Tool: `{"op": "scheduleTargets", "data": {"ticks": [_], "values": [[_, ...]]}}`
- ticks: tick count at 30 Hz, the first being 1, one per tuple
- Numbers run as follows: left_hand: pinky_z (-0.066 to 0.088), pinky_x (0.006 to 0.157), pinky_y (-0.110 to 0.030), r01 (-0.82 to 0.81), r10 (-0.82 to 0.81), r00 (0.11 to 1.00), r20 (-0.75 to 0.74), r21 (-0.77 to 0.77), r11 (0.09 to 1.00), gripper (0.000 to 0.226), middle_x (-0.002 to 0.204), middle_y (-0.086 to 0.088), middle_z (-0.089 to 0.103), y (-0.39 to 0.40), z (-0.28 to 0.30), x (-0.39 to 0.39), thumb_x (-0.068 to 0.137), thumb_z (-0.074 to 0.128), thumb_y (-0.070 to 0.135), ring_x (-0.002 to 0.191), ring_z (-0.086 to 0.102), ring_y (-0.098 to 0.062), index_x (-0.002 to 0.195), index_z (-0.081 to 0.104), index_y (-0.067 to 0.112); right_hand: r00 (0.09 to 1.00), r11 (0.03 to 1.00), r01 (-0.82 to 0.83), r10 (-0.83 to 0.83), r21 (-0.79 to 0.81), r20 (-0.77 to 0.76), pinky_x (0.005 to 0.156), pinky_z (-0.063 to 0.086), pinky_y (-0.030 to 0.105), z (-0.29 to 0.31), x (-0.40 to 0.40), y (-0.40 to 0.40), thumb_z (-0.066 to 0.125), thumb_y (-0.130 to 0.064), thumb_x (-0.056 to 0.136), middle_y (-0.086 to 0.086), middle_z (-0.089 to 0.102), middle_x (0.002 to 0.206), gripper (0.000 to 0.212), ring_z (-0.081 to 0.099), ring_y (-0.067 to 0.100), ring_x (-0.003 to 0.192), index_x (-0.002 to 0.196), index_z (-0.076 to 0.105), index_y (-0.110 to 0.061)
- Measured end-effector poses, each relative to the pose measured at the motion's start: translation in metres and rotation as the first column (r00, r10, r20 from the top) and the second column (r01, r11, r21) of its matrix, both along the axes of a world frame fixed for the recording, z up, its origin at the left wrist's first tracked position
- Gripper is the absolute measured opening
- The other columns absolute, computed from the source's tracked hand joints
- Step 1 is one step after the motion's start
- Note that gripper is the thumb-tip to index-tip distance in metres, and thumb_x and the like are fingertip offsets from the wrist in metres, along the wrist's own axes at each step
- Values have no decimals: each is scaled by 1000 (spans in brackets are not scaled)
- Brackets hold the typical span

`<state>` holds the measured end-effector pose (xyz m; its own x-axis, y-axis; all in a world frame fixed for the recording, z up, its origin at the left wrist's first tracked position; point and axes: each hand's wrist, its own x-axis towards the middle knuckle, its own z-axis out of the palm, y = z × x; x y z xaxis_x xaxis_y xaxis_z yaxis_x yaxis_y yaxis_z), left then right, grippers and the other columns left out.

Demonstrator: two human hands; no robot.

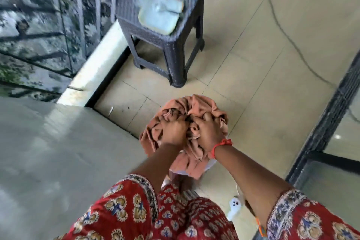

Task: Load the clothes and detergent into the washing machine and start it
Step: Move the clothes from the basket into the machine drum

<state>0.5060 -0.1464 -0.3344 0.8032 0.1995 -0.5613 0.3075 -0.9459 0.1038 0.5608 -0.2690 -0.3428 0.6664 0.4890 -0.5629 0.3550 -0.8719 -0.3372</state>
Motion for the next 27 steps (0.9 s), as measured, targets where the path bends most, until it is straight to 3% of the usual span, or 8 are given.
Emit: {"op": "scheduleTargets", "data": {"ticks": [5,9,15,22,27], "values": [[24,102,-69,57,-57,993,102,6,998,43,138,4,49,-2,116,-4,95,40,22,132,33,-26,137,45,26,994,998,22,-28,58,109,97,38,41,120,-7,-11,62,-30,73,6,47,120,57,43,38,108,129,55,-37],[22,101,-71,60,-69,972,225,45,997,40,137,4,50,-6,203,-10,96,38,23,132,34,-27,134,49,26,979,991,51,-74,127,188,93,42,45,203,-11,-14,63,-33,66,5,47,116,56,44,39,105,122,57,-37],[28,99,-66,-38,-16,923,385,134,990,42,134,5,52,6,319,-21,92,45,24,127,36,-26,134,50,29,916,981,-82,4,177,400,81,46,48,313,-9,-3,26,-52,58,4,50,110,67,53,39,98,122,46,-44],[24,96,-67,-245,102,817,568,181,952,45,131,11,55,59,416,-58,84,53,28,124,41,-24,128,56,34,845,911,-298,113,286,522,87,48,47,414,-13,62,52,-42,63,3,47,114,67,52,38,100,129,41,-46],[29,94,-69,-420,180,742,646,239,875,51,128,10,58,102,462,-129,78,57,29,121,45,-25,128,55,36,789,817,-469,217,334,575,89,46,44,459,-62,128,64,-20,71,5,44,119,63,48,38,105,126,48,-45]]}}
